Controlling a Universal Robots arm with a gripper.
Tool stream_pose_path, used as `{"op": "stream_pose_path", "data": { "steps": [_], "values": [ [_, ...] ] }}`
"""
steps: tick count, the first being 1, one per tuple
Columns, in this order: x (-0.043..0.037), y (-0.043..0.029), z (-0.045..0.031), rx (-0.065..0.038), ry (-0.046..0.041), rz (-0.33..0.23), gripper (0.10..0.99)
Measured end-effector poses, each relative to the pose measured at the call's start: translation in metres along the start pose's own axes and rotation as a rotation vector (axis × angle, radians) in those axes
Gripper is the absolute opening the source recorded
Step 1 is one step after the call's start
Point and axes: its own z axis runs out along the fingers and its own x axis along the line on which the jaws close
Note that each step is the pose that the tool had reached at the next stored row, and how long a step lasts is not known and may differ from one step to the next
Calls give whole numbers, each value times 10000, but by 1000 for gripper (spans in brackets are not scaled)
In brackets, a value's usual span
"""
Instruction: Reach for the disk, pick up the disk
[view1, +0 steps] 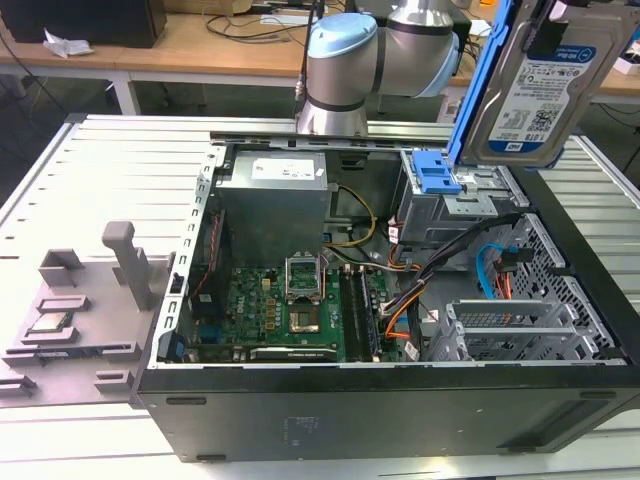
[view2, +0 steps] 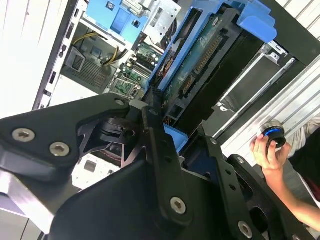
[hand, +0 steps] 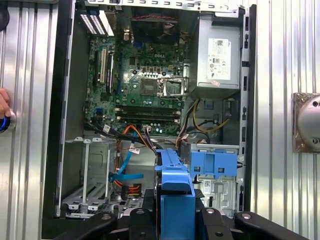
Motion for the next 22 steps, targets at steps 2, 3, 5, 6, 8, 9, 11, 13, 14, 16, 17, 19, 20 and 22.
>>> {"op": "stream_pose_path", "data": {
  "steps": [2,3,5,6,8,9,11,13,14,16,17,19,20,22],
  "values": [
    [24,1,4,0,1,0,365],
    [40,2,7,0,0,0,365],
    [58,3,9,0,1,0,365],
    [65,3,10,0,1,0,365],
    [79,4,11,0,1,0,365],
    [87,5,12,0,1,1,365],
    [101,6,14,0,0,0,365],
    [114,7,15,0,1,0,365],
    [120,7,16,0,1,0,365],
    [137,8,17,0,1,-1,365],
    [143,9,17,0,2,-1,365],
    [164,11,20,0,1,1,365],
    [171,11,20,0,2,0,365],
    [183,12,22,0,2,0,365]
  ]
}}
